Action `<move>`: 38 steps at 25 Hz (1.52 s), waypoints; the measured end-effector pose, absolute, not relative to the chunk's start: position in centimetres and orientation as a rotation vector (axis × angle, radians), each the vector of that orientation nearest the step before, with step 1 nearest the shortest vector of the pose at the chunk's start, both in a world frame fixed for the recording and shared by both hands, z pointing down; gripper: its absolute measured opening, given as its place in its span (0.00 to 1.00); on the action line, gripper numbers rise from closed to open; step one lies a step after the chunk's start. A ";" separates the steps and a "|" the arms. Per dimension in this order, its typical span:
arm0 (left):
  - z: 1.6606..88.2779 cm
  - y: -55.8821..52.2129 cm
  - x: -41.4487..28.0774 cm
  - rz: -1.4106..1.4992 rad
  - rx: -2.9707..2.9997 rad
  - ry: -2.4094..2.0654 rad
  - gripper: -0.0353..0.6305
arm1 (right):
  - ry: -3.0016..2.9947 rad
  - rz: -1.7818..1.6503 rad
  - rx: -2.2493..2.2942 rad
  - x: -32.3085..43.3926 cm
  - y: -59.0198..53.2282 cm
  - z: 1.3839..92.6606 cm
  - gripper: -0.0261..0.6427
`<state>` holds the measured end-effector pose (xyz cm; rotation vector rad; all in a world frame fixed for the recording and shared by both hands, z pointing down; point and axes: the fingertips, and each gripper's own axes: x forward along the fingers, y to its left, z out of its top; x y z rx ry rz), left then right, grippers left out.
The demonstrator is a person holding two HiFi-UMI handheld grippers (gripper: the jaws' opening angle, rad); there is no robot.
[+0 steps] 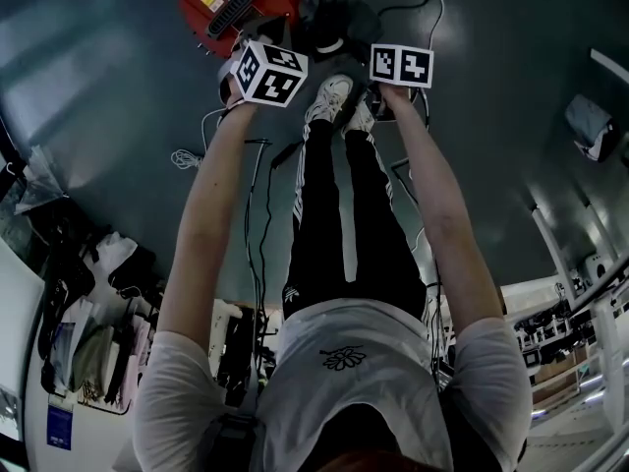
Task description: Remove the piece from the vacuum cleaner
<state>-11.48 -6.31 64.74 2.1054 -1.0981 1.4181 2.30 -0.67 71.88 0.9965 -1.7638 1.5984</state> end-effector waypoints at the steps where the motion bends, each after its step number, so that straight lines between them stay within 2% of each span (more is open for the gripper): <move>1: 64.8 -6.3 -11.4 1.416 2.105 -1.098 0.06 | -1.771 1.585 0.990 2.4 -0.6 71.8 0.08; 20: 64.6 -6.3 -11.4 1.383 2.126 -1.107 0.06 | -1.837 1.386 0.933 2.8 0.4 71.8 0.08; 25: 64.6 -6.2 -11.3 1.385 2.128 -1.101 0.06 | -1.683 1.018 0.730 7.7 3.7 73.7 0.08; 30: 64.4 -6.4 -11.4 1.353 2.117 -1.141 0.06 | -1.670 1.160 0.848 11.2 4.9 72.3 0.08; 35: 64.8 -6.4 -11.3 1.391 2.049 -1.120 0.06 | -1.678 1.186 0.870 10.2 5.5 70.7 0.08; 38: 63.0 -6.3 -10.7 1.256 1.978 -1.187 0.06 | -1.709 1.237 0.922 9.1 5.0 68.2 0.08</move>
